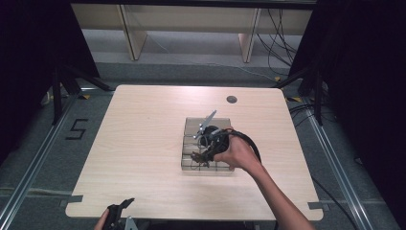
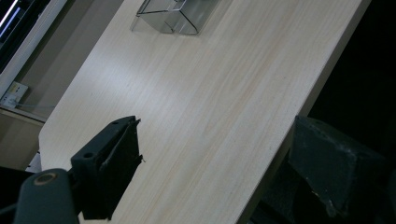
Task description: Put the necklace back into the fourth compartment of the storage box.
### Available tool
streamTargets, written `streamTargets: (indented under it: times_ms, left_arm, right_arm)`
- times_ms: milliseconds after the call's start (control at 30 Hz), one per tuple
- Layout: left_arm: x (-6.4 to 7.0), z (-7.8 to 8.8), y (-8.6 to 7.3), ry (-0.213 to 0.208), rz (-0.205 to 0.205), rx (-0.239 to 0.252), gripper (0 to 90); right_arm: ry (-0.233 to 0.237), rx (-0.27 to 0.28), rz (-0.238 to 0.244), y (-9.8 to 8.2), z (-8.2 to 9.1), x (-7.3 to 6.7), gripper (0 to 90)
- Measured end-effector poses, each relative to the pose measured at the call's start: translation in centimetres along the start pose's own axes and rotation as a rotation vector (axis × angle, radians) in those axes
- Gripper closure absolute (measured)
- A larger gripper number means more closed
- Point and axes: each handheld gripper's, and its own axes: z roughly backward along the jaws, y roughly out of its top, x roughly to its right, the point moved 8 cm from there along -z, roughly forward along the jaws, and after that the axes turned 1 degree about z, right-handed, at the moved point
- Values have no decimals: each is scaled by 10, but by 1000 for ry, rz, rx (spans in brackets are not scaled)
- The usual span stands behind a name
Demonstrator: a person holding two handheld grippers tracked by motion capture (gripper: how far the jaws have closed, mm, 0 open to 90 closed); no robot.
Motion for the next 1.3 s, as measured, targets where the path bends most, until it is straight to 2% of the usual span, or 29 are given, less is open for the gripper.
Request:
streamTargets:
  times_ms: [67,100,167,233,267,333,367,400,433,467,533,567,633,733,767,967,1033,1100,1133,1167,1300]
  left_arm:
    - [2,-2,0,-14,15,4,157]
    - [1,-1,-1,-7,0,-7,157]
    - [2,-1,0,-10,4,0,157]
    - [2,-1,1,-14,11,9,157]
    - [0,0,0,-3,-9,-2,157]
    - [0,1,0,-7,-7,-6,157]
    - [1,0,0,-7,-3,-2,157]
    - [1,0,0,-7,-3,-2,157]
    - [3,-1,0,-22,15,-1,157]
    - [2,-2,1,-15,9,10,157]
    - [2,-1,0,-15,4,3,157]
    - [0,1,0,-9,-10,-6,157]
    - [1,0,0,-11,6,1,157]
    - [1,1,0,-12,1,0,157]
    - [2,0,0,-19,13,2,157]
    - [2,0,1,-30,3,5,157]
    - [0,0,1,-10,-1,1,157]
    - [1,0,1,-11,2,2,157]
    - [1,0,1,-11,0,3,157]
    - [1,0,1,-11,2,3,157]
    - [2,0,1,-19,12,4,157]
  right_arm:
    - [1,-13,-4,3,0,2,869]
    - [2,-14,-4,5,0,3,869]
    - [-14,-33,-5,7,-1,7,869]
    - [-3,-38,-15,10,-2,8,868]
    - [-24,-49,-5,11,-2,12,869]
    - [-16,-53,-18,14,-6,13,869]
    - [-19,-64,-1,14,-8,16,869]
    - [-18,-70,-9,15,-11,17,869]
    - [-22,-80,-11,15,-14,18,868]
    - [-18,-81,-5,16,-16,20,869]
    - [-22,-108,-21,15,-21,22,868]
    - [-22,-112,-13,16,-24,23,869]
    - [-21,-114,-21,17,-29,27,869]
    - [-18,-122,-17,18,-33,30,869]
    - [-21,-126,-26,18,-36,31,869]
    - [-21,-146,-30,19,-48,35,868]
    - [-20,-150,-36,20,-52,36,869]
    - [-14,-145,-44,20,-58,37,869]
    - [-13,-150,-24,19,-60,39,869]
    - [-10,-173,-70,19,-60,36,868]
    - [5,-178,-66,20,-70,40,869]
